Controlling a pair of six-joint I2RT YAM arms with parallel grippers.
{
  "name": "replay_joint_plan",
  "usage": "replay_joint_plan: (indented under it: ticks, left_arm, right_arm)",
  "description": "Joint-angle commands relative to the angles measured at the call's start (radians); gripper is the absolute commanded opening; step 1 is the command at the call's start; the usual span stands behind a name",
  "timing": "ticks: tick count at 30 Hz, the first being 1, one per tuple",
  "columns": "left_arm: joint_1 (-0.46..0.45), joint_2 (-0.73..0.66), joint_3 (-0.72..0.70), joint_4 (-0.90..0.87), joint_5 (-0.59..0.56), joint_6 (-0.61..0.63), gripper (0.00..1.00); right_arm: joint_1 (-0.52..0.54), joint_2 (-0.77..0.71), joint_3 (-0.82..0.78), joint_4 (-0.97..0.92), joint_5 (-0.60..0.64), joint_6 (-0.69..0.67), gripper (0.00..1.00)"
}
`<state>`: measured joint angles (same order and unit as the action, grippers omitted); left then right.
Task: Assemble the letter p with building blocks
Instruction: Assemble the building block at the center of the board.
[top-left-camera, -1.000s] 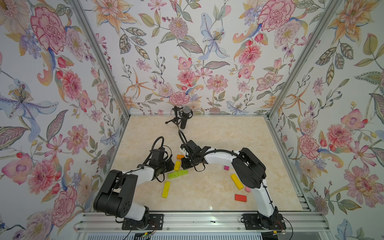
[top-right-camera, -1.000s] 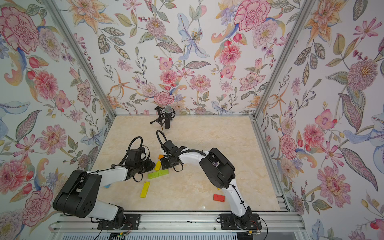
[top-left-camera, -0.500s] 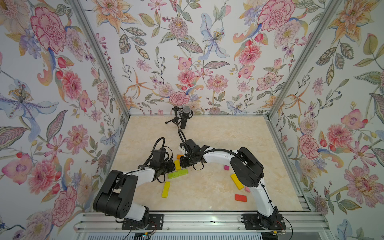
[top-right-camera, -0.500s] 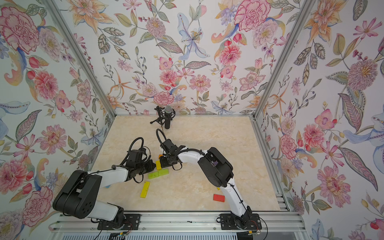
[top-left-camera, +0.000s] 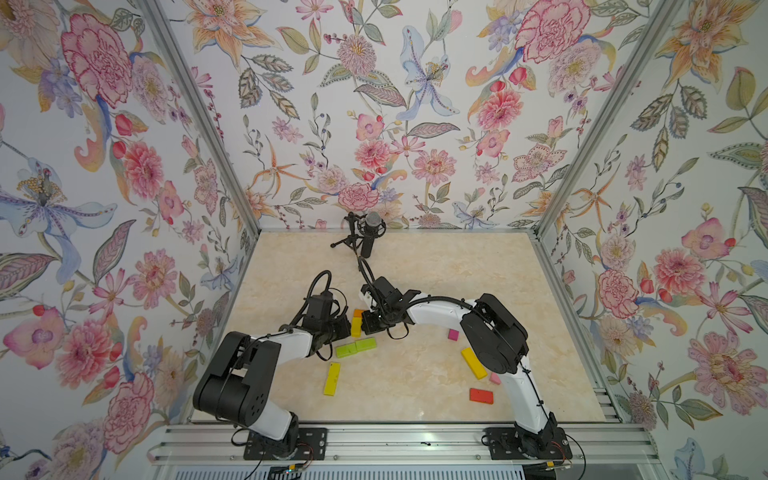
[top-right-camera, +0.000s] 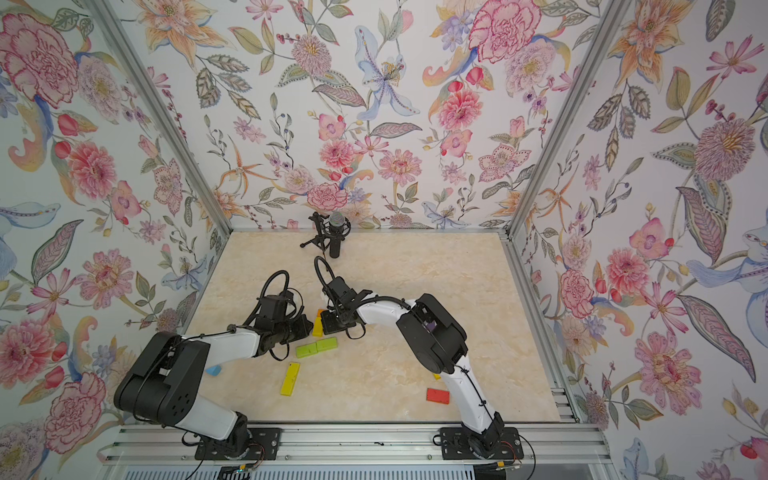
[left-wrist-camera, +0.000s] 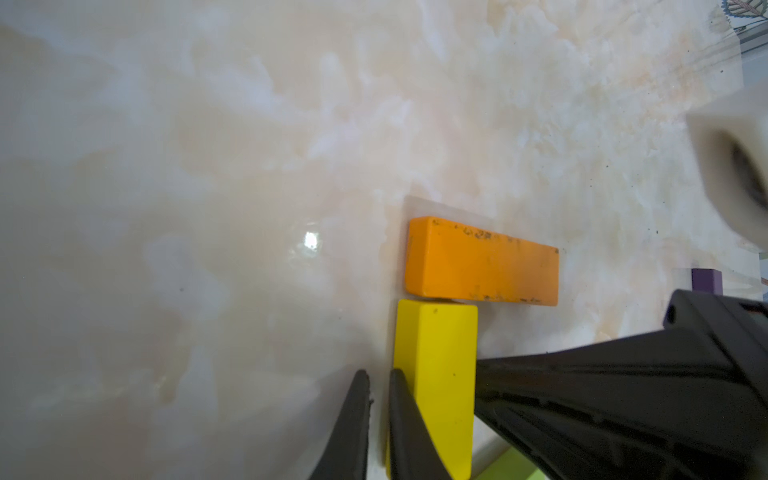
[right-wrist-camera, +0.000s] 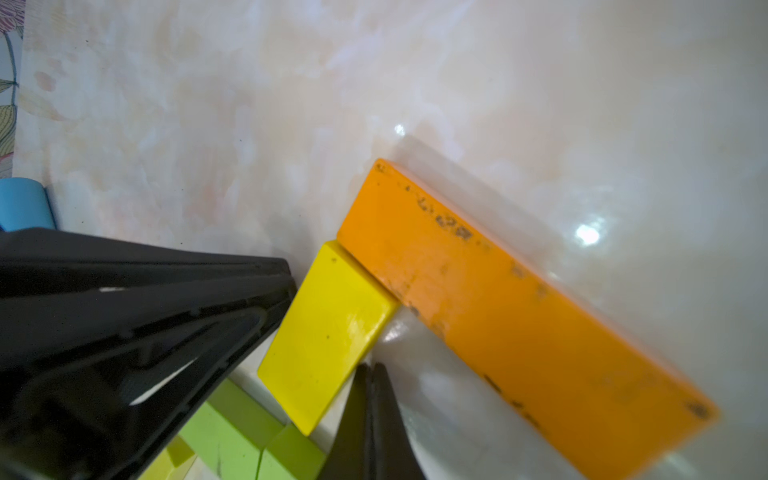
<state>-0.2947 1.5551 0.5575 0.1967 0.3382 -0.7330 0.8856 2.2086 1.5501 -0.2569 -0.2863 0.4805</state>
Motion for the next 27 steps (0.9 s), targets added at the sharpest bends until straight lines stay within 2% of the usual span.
replay_joint_plan:
  ticks: [1, 10, 15, 19, 27]
  left_arm:
    - [-0.015, 0.047, -0.001, -0.062, 0.024, 0.010, 0.15]
    - [-0.014, 0.051, -0.030, -0.034, 0.023, 0.000, 0.16]
    - [-0.009, -0.015, -0.006, -0.111, -0.055, 0.011, 0.28]
    - [-0.002, -0.066, 0.014, -0.173, -0.100, 0.024, 0.34]
    - [0.046, -0.101, 0.003, -0.195, -0.102, 0.043, 0.37]
  right_arm:
    - [0.023, 0.012, -0.018, 0.003, -0.013, 0.012, 0.04]
    - [0.016, 0.015, -0.021, 0.007, -0.012, 0.013, 0.04]
    - [0.010, -0.004, -0.044, 0.011, 0.002, 0.017, 0.04]
    - [0.007, -0.009, -0.047, 0.015, 0.004, 0.017, 0.04]
    - [0.010, -0.020, -0.057, 0.020, 0.005, 0.022, 0.04]
